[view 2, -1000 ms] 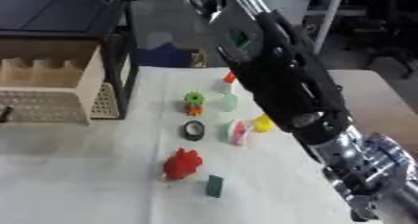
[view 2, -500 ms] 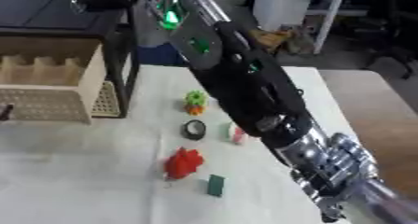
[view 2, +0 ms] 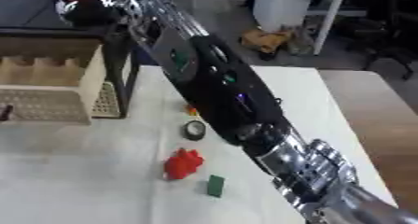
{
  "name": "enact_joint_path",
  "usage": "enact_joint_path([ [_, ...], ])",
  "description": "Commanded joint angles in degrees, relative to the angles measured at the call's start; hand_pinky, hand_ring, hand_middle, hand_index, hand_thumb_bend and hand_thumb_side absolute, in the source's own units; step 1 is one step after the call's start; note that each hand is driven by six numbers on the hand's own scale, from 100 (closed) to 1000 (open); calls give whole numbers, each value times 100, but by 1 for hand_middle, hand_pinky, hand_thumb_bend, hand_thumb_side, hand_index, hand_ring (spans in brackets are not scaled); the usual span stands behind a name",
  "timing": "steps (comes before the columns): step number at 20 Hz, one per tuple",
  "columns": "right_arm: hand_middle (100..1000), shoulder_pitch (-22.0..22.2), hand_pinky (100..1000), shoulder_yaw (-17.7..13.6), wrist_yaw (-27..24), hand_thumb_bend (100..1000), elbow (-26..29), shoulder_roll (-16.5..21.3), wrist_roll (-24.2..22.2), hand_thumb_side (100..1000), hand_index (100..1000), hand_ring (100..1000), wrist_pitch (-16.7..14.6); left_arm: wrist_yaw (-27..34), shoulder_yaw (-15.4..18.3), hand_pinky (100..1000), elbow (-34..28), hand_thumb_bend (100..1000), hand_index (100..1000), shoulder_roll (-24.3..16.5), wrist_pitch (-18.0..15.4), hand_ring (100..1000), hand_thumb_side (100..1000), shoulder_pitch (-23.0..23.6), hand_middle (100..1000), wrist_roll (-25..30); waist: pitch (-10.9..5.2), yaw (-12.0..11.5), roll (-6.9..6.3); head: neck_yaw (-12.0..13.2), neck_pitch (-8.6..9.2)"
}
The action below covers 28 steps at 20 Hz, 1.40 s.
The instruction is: Pick up objects from table and place into drawer.
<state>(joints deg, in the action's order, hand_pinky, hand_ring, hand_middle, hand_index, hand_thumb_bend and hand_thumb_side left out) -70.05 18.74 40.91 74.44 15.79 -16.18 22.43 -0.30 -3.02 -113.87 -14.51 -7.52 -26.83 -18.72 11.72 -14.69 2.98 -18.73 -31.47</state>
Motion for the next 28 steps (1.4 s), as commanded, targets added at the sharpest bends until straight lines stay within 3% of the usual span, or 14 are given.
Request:
enact_joint_path([
  [1,436,-180,397,-65,159,100,-115,-75,147,505,613,531,-13,16,-7,603,-72,100,822,-36,5,560,1000,-122,624,18,-68,-45,-29,-95,109],
  [13,437,-262,395,-137,640,100,-543,-516,830,500,612,529,-92,34,-23,603,-72,100,819,20,-11,560,1000,-213,624,36,33,-295,19,-303,228],
  [17,436,-11,393,-23,51,100,75,343,875,498,611,528,-174,29,-25,603,-72,100,818,-3,-7,561,1000,-227,624,36,42,-331,85,-294,244],
  [19,436,70,394,36,-223,100,365,572,865,497,611,527,-101,31,-29,602,-72,100,817,0,-3,561,1000,-235,624,38,48,-356,107,-305,250],
  [28,438,230,392,120,-715,100,933,888,941,489,612,524,165,33,-22,602,-72,100,811,17,4,561,1000,-263,623,27,78,-408,154,-336,274],
])
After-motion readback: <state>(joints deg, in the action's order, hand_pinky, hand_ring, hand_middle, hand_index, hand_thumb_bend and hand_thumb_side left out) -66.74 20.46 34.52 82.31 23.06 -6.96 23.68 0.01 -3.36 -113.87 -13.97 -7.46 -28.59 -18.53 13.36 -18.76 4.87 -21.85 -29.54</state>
